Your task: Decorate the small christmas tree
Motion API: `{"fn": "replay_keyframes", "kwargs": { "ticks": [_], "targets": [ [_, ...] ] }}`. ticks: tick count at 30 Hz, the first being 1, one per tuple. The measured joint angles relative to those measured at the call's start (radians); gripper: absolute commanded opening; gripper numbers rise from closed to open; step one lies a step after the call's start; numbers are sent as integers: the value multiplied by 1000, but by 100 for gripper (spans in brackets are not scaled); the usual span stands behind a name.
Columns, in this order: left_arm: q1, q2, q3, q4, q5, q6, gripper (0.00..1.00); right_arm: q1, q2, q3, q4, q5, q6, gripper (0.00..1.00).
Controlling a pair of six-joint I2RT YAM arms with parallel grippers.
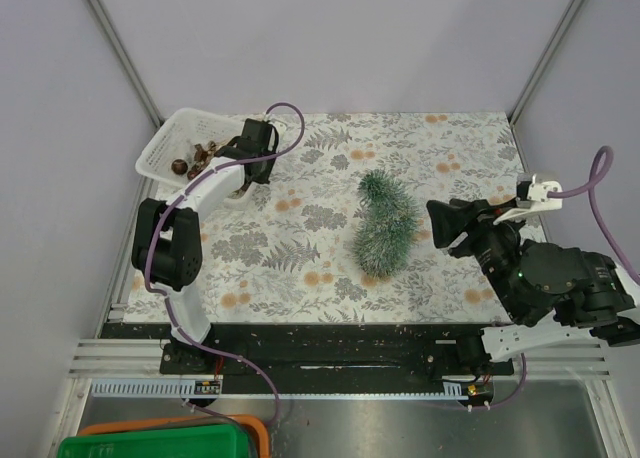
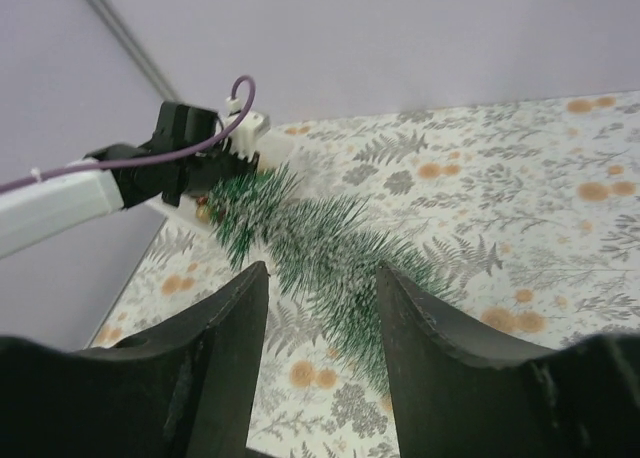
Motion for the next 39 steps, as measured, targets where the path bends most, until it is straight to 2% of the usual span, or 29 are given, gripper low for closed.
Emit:
{"fn": "replay_keyframes", "kwargs": {
  "ticks": [5,9,17,20,22,25,28,30,32,34,36,37,39],
  "targets": [
    [-14,0,5,-18,18,-13,7,2,20,64,31,92,-86,56],
    [-56,1,20,-50,48,-27,8,2,14,68,39,111,-103,56],
    [-227,10,70,-131,166,-77,9,-26,-30,31,38,132,-115,64],
    [-274,11,77,-138,198,-86,10,-224,8,5,114,90,-198,67],
    [-297,11,78,-144,221,-90,11,-430,61,-24,189,-2,-263,69],
    [-301,11,78,-152,241,-92,12,-557,196,6,268,-79,-341,69],
    [-296,11,78,-157,262,-93,13,-702,307,29,347,-233,-401,70],
    [-293,11,78,-161,276,-93,14,-840,370,83,343,-351,-401,71],
    [-290,11,82,-167,286,-94,19,-1002,416,143,343,-476,-370,71],
    [-287,11,91,-174,305,-109,35,-1182,445,187,339,-622,-301,72],
    [-286,11,104,-175,341,-133,62,-1382,476,217,336,-800,-207,72],
    [-285,11,111,-178,363,-140,71,-1477,499,231,335,-888,-161,72],
    [-286,12,138,-196,407,-169,81,-1620,558,258,331,-1024,-85,73]
  ]
}}
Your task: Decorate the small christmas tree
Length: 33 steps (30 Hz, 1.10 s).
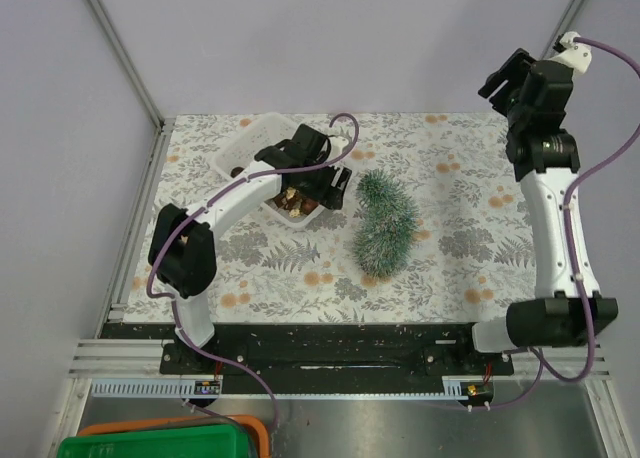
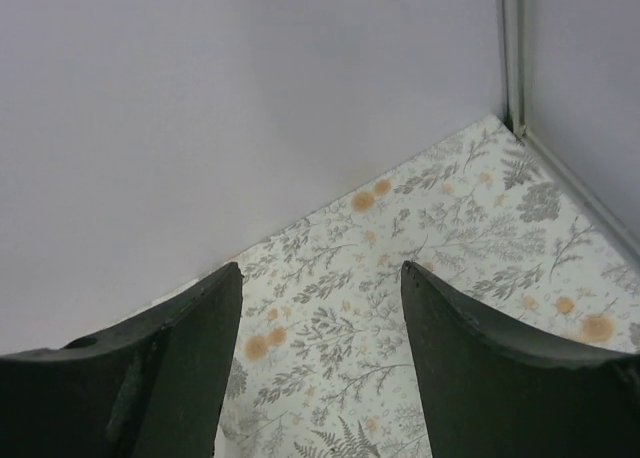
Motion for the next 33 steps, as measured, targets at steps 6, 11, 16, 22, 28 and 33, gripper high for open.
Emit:
{"fn": "replay_keyframes", "kwargs": {
  "ticks": [6,11,16,22,28,33],
  "targets": [
    [15,-12,82,-32,69,-27,99,-101,227,16,-9,-305,117,79],
    [84,-47,135,-108,85,-27,99,-85,337,-56,-4,-472,163,80],
    [169,-153,149,-153,19,12,99,-3,439,-67,14,-529,166,79],
    [207,-234,134,-154,-148,88,99,109,526,-45,24,-581,165,76],
    [253,-119,126,-146,-211,139,93,146,558,-50,51,-616,165,74],
    [293,-45,84,-140,-209,185,83,164,558,-95,97,-619,166,73]
  ]
}}
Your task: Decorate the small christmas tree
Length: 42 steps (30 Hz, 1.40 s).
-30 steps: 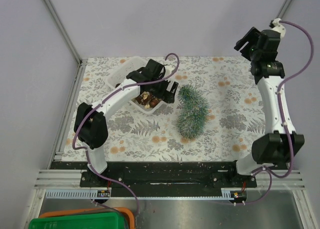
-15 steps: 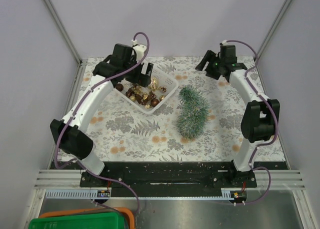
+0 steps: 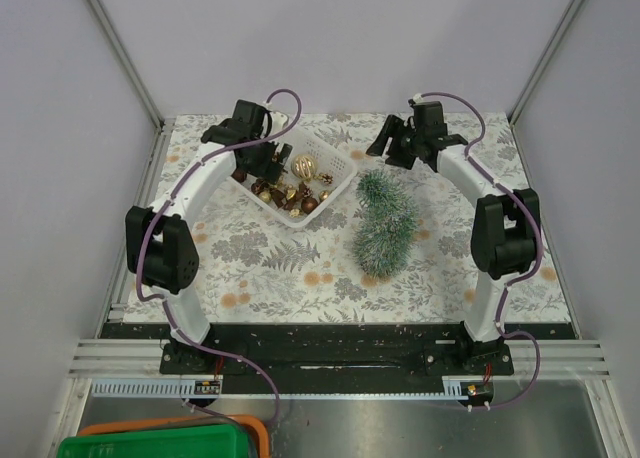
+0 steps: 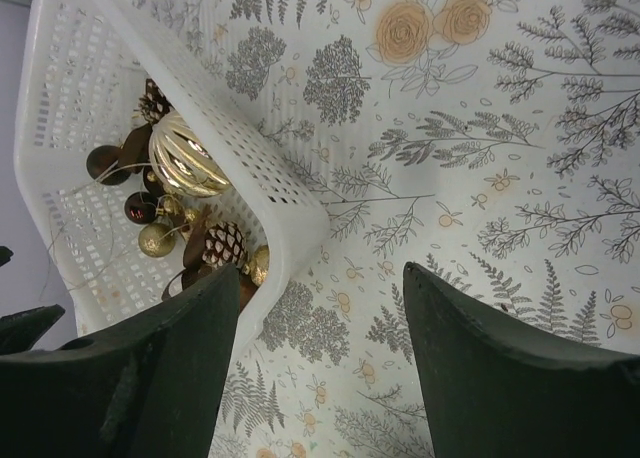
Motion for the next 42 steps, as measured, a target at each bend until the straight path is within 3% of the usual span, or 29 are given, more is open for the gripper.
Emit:
{"fn": "replay_keyframes", "kwargs": {
  "ticks": [9,15,21,33,42],
  "targets": [
    [5,1,-52,60,37,78,68,31,4,-19,31,-6,8,70],
    [5,25,-54,67,30,95,30,57,4,-19,45,-6,11,68],
    [5,52,-54,69,25,107,2,75,17,-19,45,-6,13,62],
    [-3,15,40,0,88,79,0,154,99,-18,23,45,10,48],
    [-60,-97,340,-100,138,61,0,159,101,-19,45,103,3,38]
  ]
}}
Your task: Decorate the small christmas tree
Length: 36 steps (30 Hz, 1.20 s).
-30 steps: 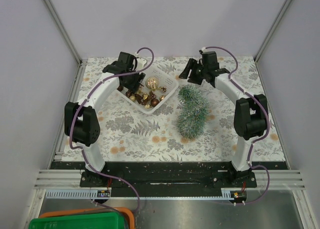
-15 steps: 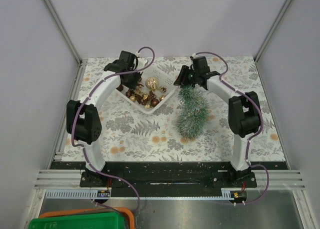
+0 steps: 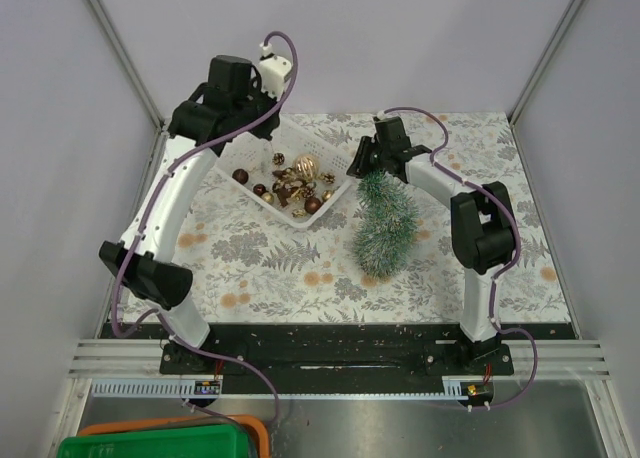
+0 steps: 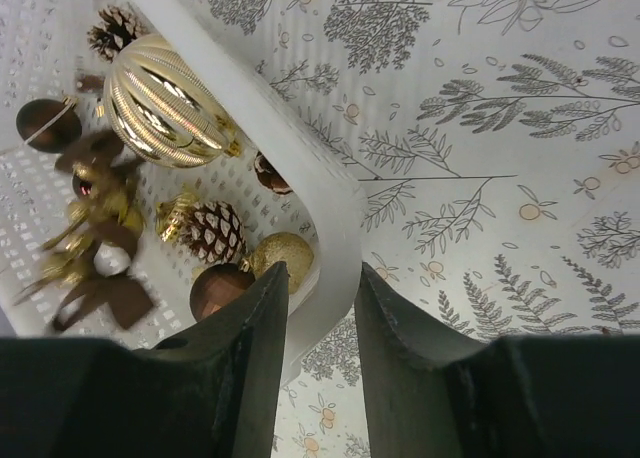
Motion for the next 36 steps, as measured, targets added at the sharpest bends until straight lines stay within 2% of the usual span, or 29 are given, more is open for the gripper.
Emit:
{"fn": "replay_keyframes", "kwargs": {
  "ticks": [4,12,17,24,28,36],
  "targets": [
    [-29,-47,108,-23,0,0,0,-1,-11,-10,2,50,-9,38],
    [-86,-152,142,-44,-3,9,2,-35,-34,-28,-22,95,-42,65],
    [-114,-172,144,-40,-18,28,1,-43,-73,-31,-57,117,-77,70],
    [-125,-172,145,-10,-64,56,1,-45,-243,-1,-81,116,-153,78],
    [-125,-171,145,17,-88,67,1,-48,-334,28,-52,43,-199,79],
    [-130,-150,145,77,-132,76,0,-49,-446,-5,71,-241,-266,80]
  ]
}}
